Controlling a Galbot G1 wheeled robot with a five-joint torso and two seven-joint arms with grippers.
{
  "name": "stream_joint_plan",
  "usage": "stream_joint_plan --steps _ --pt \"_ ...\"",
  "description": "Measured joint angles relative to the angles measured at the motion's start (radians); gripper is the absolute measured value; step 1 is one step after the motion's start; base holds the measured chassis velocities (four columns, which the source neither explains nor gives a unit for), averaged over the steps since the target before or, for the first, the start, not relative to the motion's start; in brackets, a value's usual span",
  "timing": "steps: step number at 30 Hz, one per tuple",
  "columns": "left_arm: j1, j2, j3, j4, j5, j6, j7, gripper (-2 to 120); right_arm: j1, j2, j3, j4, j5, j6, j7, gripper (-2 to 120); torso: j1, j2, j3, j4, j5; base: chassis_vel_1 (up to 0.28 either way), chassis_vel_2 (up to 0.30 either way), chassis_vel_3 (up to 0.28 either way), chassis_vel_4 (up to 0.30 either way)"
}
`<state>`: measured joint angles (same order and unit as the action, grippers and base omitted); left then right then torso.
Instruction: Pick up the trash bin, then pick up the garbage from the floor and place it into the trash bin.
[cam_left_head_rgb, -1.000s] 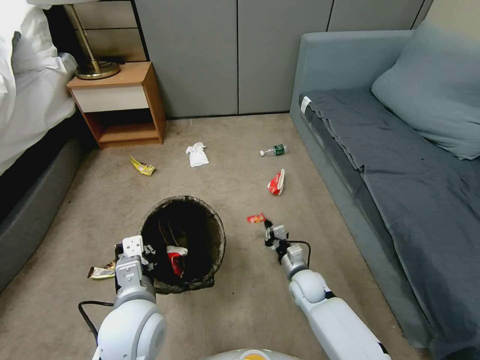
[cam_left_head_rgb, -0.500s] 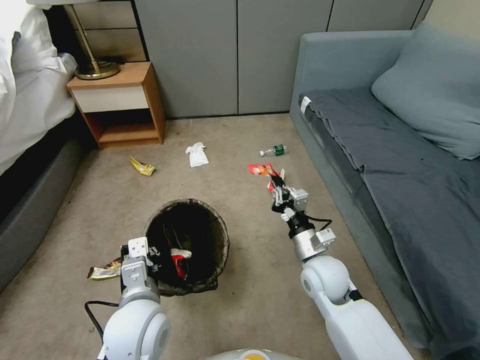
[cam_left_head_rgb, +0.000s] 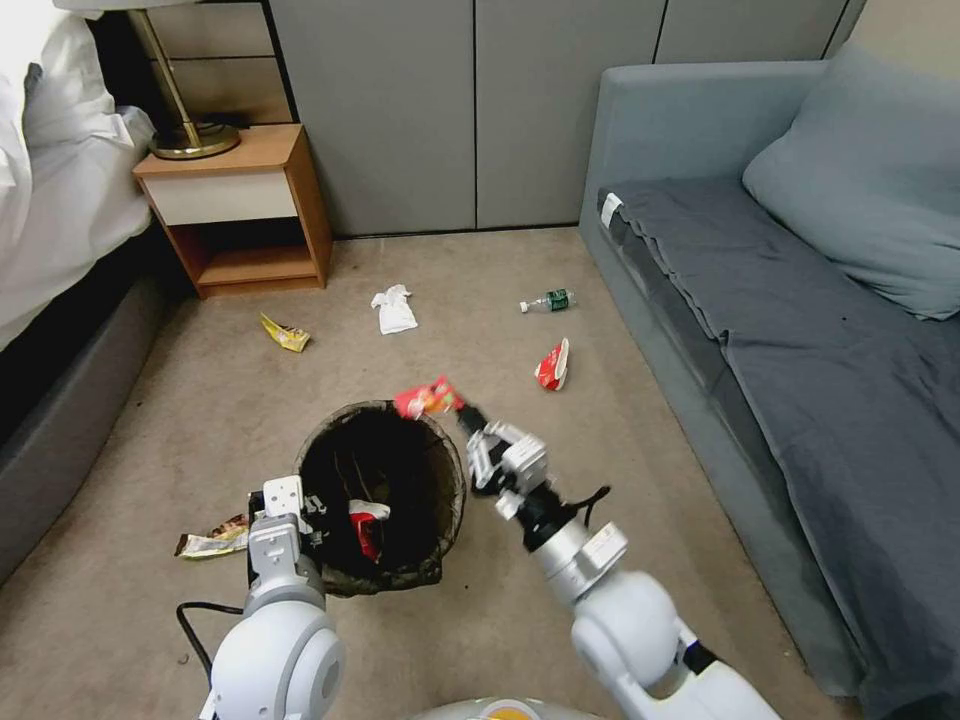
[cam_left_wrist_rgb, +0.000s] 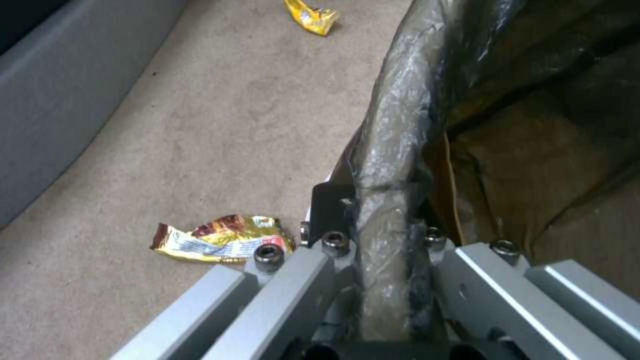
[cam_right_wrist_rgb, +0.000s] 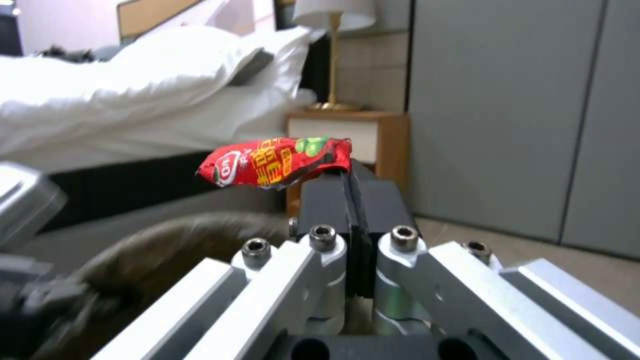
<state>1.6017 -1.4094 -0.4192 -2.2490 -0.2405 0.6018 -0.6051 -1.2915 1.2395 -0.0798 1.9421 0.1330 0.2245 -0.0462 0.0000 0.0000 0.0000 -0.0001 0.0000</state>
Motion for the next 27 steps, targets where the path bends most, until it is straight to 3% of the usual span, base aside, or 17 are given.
stream_joint_plan --steps 22,27 --pt "0.01 -0.012 0.016 -0.014 0.01 0.001 0.0 0 0.06 0.026 -0.085 -0.154 -0.02 -0.016 0.021 0 0.0 0.0 0.0 0.0001 0.0 0.0 0.0 0.0 0.0" --pt "0.01 -0.013 0.017 -0.016 0.01 0.001 0.0 0 0.067 0.016 -0.103 -0.165 -0.03 -0.027 0.026 17 0.0 0.0 0.0 0.0 0.0 0.0 0.0 0.0 0.0"
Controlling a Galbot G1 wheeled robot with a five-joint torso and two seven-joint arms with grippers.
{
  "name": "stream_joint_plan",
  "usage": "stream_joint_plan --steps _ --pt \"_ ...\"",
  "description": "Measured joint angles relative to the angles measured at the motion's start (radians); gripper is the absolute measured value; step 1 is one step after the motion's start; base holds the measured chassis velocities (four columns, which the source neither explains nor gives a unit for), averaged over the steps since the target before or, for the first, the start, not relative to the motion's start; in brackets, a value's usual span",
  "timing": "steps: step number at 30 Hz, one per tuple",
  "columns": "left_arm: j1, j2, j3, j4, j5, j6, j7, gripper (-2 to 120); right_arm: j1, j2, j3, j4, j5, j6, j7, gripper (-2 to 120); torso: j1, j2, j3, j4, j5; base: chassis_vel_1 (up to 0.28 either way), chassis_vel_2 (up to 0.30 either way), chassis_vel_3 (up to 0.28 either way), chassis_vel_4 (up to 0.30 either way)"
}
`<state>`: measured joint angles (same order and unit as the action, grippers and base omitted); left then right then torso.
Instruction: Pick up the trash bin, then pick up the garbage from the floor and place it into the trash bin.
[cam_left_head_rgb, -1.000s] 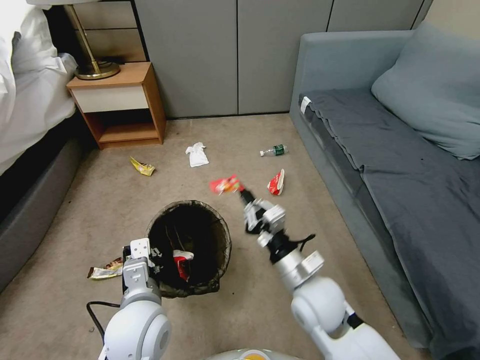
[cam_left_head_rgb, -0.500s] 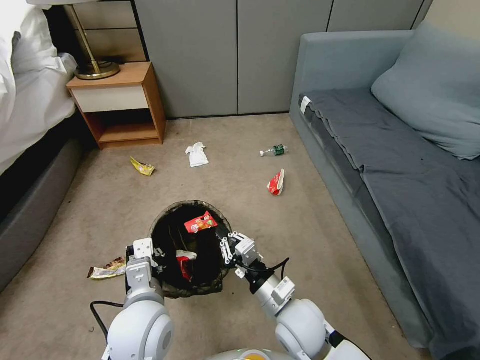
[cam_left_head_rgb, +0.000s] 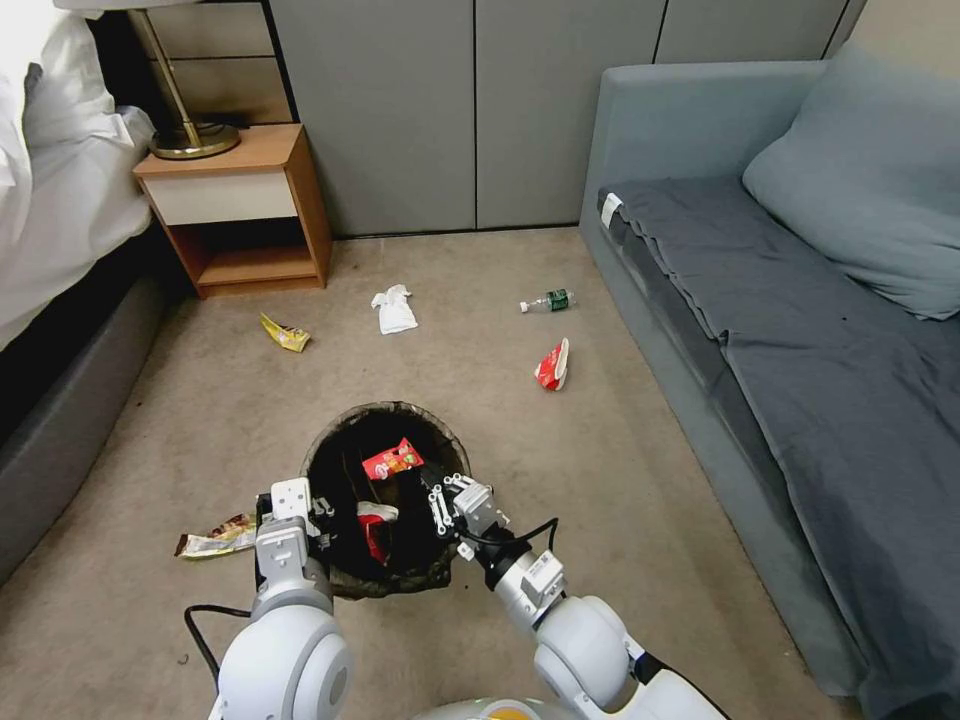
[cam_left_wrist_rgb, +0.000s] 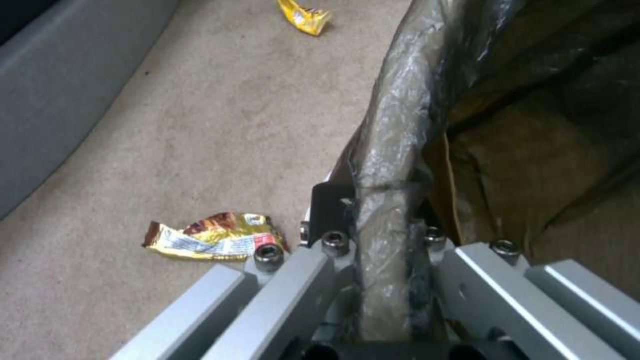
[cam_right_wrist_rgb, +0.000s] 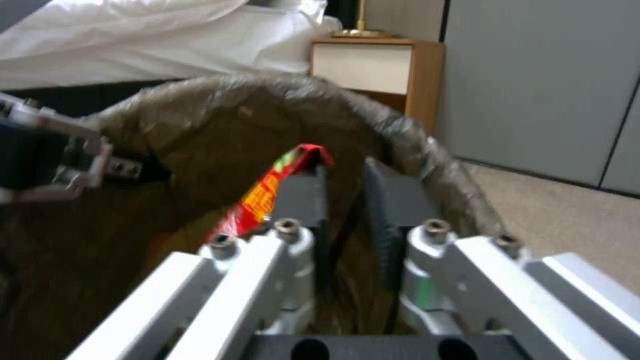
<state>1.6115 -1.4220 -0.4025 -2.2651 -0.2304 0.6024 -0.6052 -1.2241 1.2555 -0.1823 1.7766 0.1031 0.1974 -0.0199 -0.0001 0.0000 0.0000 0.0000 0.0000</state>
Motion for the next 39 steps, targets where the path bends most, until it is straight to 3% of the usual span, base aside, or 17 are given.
stream_joint_plan --steps 7,12,17,22,23,26,31,33,35,36,37,39 --pt "0.001 -0.003 0.002 -0.002 0.003 0.0 0.0 0 0.016 -0.02 -0.029 0.005 0.0 -0.037 0.013 46 0.0 0.0 0.0 0.0 0.0 0.0 0.0 0.0 0.0" --pt "-0.001 -0.003 0.003 -0.002 0.004 0.0 0.0 0 0.022 -0.044 -0.035 0.019 0.012 -0.065 0.013 59 0.0 0.0 0.0 0.0001 0.0001 0.0 0.0 0.0 0.0" --pt "-0.003 -0.006 0.007 -0.002 0.006 0.001 0.0 0 0.025 -0.091 -0.047 0.044 0.051 -0.13 0.012 76 0.0 0.0 0.0 0.0 0.0 0.0 0.0 0.0 0.0" --pt "-0.008 -0.008 0.01 -0.001 0.007 0.001 0.001 0 0.034 -0.126 -0.057 0.087 0.123 -0.262 0.043 96 0.0 0.0 0.0 0.0001 0.0001 0.0 0.0 0.0 0.0" --pt "-0.008 -0.008 0.01 -0.001 0.007 0.001 0.001 0 0.034 -0.126 -0.057 0.087 0.123 -0.262 0.043 96 0.0 0.0 0.0 0.0001 0.0001 0.0 0.0 0.0 0.0" --pt "-0.008 -0.007 0.01 -0.001 0.007 0.001 0.001 0 0.039 -0.154 -0.062 0.145 0.221 -0.407 0.084 100 0.0 0.0 0.0 0.0 -0.0001 0.0 0.0 0.0 0.0" --pt "-0.006 -0.008 0.01 -0.001 0.007 0.001 0.001 0 0.048 -0.164 -0.067 0.184 0.313 -0.492 0.123 100 0.0 0.0 0.0 0.0 0.0 0.0 0.0 0.0 0.0" --pt "-0.005 -0.008 0.012 -0.001 0.007 0.001 0.001 0 0.058 -0.162 -0.076 0.221 0.422 -0.57 0.188 100 0.0 0.0 0.0 0.0 0.0 0.0 0.0 0.0 0.0" --pt "-0.005 -0.006 0.015 -0.006 0.007 0.001 0.001 0 0.082 -0.129 -0.096 0.277 0.615 -0.674 0.346 100 0.0 0.0 0.0 0.0 0.0 0.0 0.0 0.0 0.0" --pt "-0.005 -0.006 0.015 -0.006 0.007 0.001 0.001 0 0.082 -0.129 -0.096 0.277 0.615 -0.674 0.346 100 0.0 0.0 0.0 0.0 0.0 0.0 0.0 0.0 0.0" --pt "-0.005 -0.005 0.016 -0.008 0.007 0.001 0.002 0 0.1 -0.094 -0.107 0.298 0.723 -0.723 0.45 100 0.0 0.0 0.0 0.0001 0.0 0.0 0.0 0.0 0.0" --pt "-0.003 -0.001 0.016 -0.01 0.007 0.001 0.002 0 0.117 -0.058 -0.115 0.305 0.792 -0.76 0.535 100 0.0 0.0 0.0 0.0002 -0.0001 0.0 0.0 0.0 0.0"
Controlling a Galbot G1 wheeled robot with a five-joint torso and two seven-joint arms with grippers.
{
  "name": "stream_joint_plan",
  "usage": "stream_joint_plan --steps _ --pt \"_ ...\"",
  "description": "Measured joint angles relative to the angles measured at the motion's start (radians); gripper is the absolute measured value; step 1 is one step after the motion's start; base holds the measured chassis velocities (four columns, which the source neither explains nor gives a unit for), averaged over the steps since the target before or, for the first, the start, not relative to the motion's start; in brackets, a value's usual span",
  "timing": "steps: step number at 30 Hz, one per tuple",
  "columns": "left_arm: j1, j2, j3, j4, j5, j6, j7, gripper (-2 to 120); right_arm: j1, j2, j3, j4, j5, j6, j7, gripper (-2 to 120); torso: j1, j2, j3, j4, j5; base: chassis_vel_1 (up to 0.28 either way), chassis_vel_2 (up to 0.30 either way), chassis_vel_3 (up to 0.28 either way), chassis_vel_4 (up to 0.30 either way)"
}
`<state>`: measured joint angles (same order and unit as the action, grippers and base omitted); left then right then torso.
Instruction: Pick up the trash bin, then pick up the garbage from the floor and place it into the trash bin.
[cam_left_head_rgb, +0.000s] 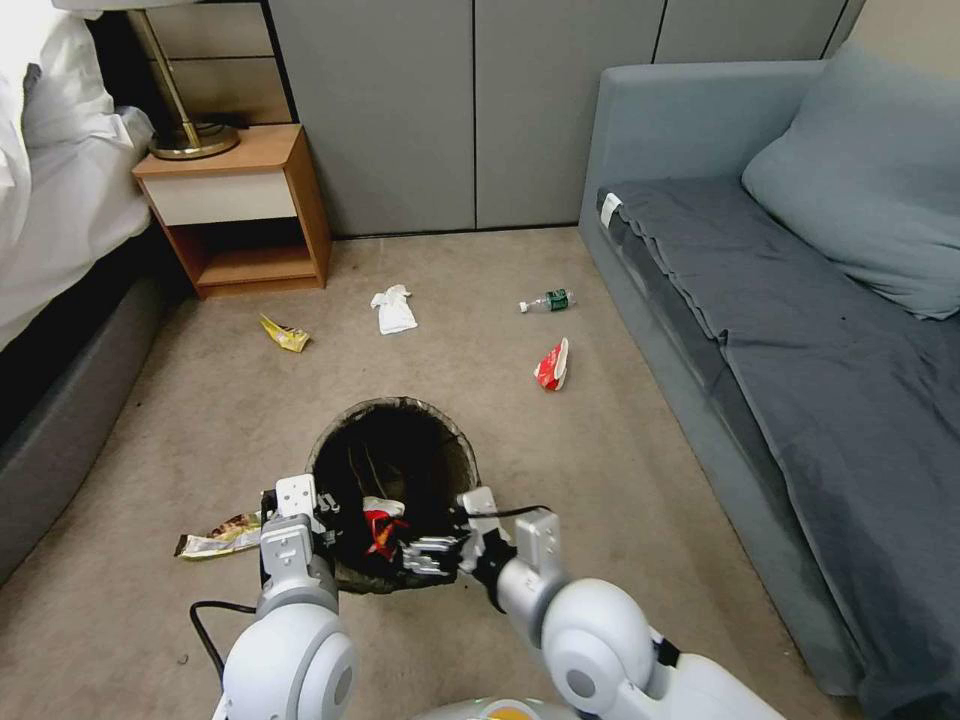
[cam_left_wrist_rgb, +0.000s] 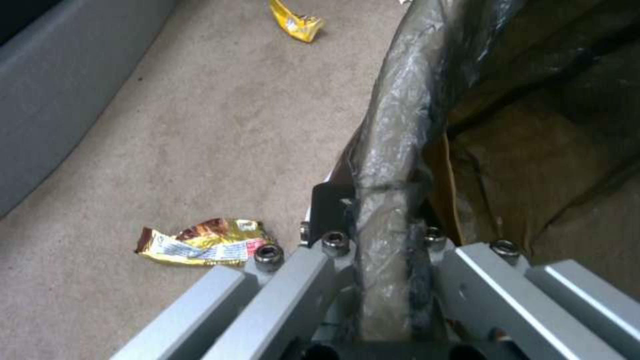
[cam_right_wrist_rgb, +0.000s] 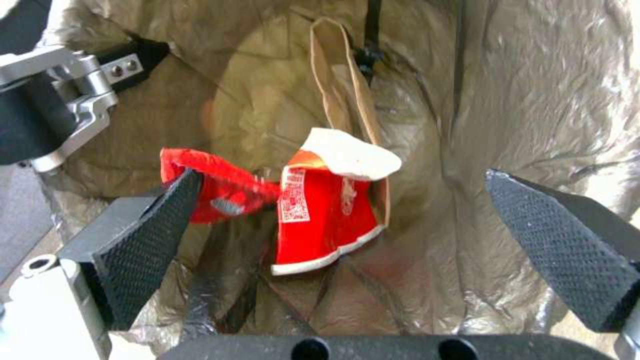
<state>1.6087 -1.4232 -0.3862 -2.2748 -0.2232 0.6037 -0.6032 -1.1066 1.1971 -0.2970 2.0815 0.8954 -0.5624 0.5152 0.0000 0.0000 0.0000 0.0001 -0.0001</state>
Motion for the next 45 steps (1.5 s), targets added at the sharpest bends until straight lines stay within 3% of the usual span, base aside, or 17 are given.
stream_joint_plan --steps 10,18,24,28,45 --pt "0.001 0.008 -0.003 0.001 0.006 -0.002 0.002 0 -0.007 0.025 0.061 0.032 0.082 -0.072 0.103 100 0.0 0.0 0.0 -0.0001 0.0001 0.0 0.0 0.0 0.0" --pt "-0.008 0.008 -0.002 0.009 0.011 -0.003 0.002 0 -0.037 0.014 0.106 0.077 0.115 -0.101 0.122 100 0.0 0.0 0.0 -0.0002 0.0001 0.0 0.0 0.0 0.0" --pt "0.003 0.003 0.008 0.005 0.023 -0.005 0.005 0 -0.046 0.119 0.145 0.061 0.181 -0.091 0.215 100 0.0 0.0 0.0 -0.0001 0.0001 0.0 0.0 0.0 0.0" --pt "0.005 0.004 0.008 0.001 0.026 -0.006 0.007 0 -0.049 0.146 0.16 0.042 0.193 -0.089 0.273 100 0.0 0.0 0.0 -0.0001 0.0001 0.0 0.0 0.0 0.0" --pt "0.012 0.004 -0.007 -0.014 0.026 -0.013 0.013 0 -0.056 0.14 0.206 -0.006 0.121 -0.075 0.263 100 0.0 0.0 0.0 -0.0001 0.0001 0.0 0.0 0.0 0.0"
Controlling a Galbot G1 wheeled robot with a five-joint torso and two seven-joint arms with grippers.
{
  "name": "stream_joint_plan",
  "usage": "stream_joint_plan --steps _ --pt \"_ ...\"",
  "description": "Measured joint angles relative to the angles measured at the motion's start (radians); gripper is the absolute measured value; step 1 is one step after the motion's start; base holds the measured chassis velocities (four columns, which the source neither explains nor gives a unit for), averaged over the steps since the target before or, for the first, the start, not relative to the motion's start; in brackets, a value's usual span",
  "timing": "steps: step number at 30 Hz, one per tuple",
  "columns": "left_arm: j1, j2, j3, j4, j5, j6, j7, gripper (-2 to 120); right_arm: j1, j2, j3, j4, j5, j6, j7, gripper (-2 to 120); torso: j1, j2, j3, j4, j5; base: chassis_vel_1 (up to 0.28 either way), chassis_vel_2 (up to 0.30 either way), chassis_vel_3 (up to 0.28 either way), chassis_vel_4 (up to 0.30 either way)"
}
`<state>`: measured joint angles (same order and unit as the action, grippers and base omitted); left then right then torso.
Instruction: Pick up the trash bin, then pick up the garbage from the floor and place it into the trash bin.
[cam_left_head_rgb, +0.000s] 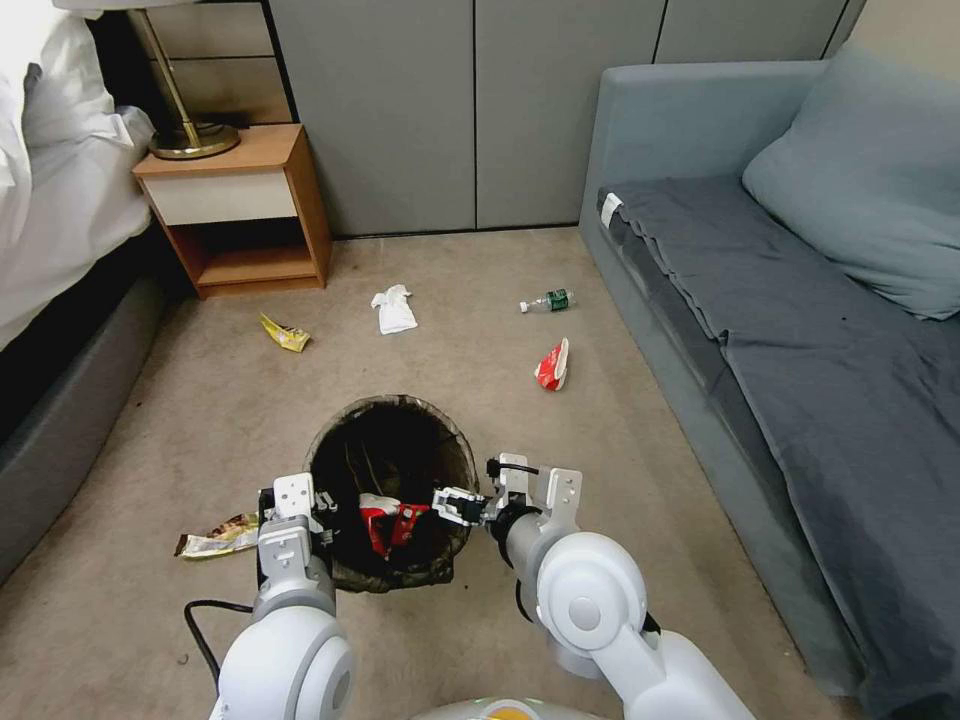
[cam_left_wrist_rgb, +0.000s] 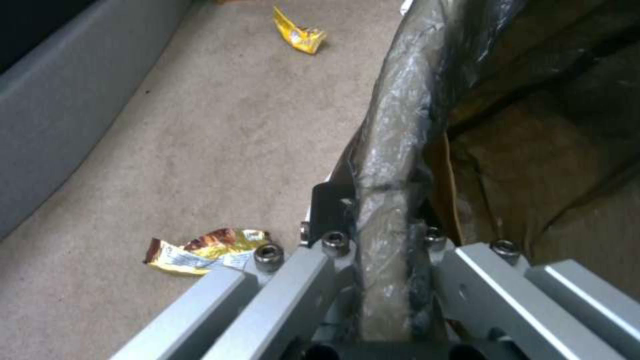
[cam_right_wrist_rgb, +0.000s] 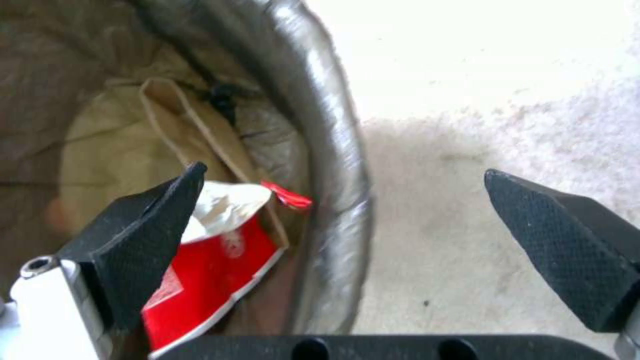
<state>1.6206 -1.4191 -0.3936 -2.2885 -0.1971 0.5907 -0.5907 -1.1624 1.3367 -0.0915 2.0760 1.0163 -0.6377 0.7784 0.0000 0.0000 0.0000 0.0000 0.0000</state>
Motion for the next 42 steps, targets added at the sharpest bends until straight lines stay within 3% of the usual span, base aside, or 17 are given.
stream_joint_plan --steps 8,13,14,15,18,19,22,23,26,35,42 --pt "-0.01 0.004 -0.02 0.013 0.009 -0.006 0.003 0 -0.009 -0.008 0.023 0.006 -0.028 0.008 -0.017 100 0.0 0.0 0.0 0.0 0.0 0.0 0.0 0.0 0.0" --pt "-0.018 0.003 -0.022 0.031 0.009 -0.006 0.004 0 -0.058 -0.026 0.034 0.071 -0.131 0.044 -0.103 100 0.0 0.0 0.0 0.0 0.0 0.0 0.0 0.0 0.0" --pt "-0.021 0.002 -0.023 0.039 0.009 -0.006 0.004 0 -0.08 -0.032 0.037 0.091 -0.234 0.097 -0.161 100 0.0 0.0 0.0 0.0001 0.0001 0.0 0.0 0.0 0.0" --pt "-0.021 0.002 -0.023 0.039 0.009 -0.006 0.004 0 -0.08 -0.032 0.037 0.091 -0.234 0.097 -0.161 100 0.0 0.0 0.0 0.0001 0.0001 0.0 0.0 0.0 0.0" --pt "-0.029 0.004 -0.027 0.065 0.007 -0.006 0.003 0 -0.142 -0.046 0.061 0.134 -0.52 0.292 -0.335 100 0.0 0.0 0.0 -0.0001 0.0001 0.0 0.0 0.0 0.0" --pt "-0.029 0.004 -0.027 0.065 0.007 -0.006 0.003 0 -0.142 -0.046 0.061 0.134 -0.52 0.292 -0.335 100 0.0 0.0 0.0 -0.0001 0.0001 0.0 0.0 0.0 0.0" --pt "-0.034 0.005 -0.028 0.084 0.006 -0.007 0.002 0 -0.189 -0.044 0.11 0.163 -0.734 0.465 -0.45 100 0.0 0.0 0.0 -0.0001 0.0 0.0 0.0 0.0 0.0" --pt "-0.034 0.005 -0.028 0.084 0.006 -0.007 0.002 0 -0.189 -0.044 0.11 0.163 -0.734 0.465 -0.45 100 0.0 0.0 0.0 -0.0001 0.0 0.0 0.0 0.0 0.0" --pt "-0.032 0.005 -0.033 0.09 0.005 -0.009 0.001 0 -0.266 -0.013 0.248 0.18 -0.908 0.678 -0.532 100 0.0 0.0 0.0 0.0001 0.0001 0.0 0.0 0.0 0.0" --pt "-0.04 0.008 -0.036 0.09 -0.01 -0.009 0.0 0 -0.434 0.04 0.486 0.116 -1.031 0.915 -0.547 100 0.0 0.0 0.0 -0.0001 0.0001 0.0 0.0 0.0 0.0" --pt "-0.034 0.006 -0.031 0.085 -0.01 -0.009 0.0 0 -0.469 0.073 0.53 0.003 -1.063 1.01 -0.538 100 0.0 0.0 0.0 0.0001 0.0 0.0 0.0 0.0 0.0"
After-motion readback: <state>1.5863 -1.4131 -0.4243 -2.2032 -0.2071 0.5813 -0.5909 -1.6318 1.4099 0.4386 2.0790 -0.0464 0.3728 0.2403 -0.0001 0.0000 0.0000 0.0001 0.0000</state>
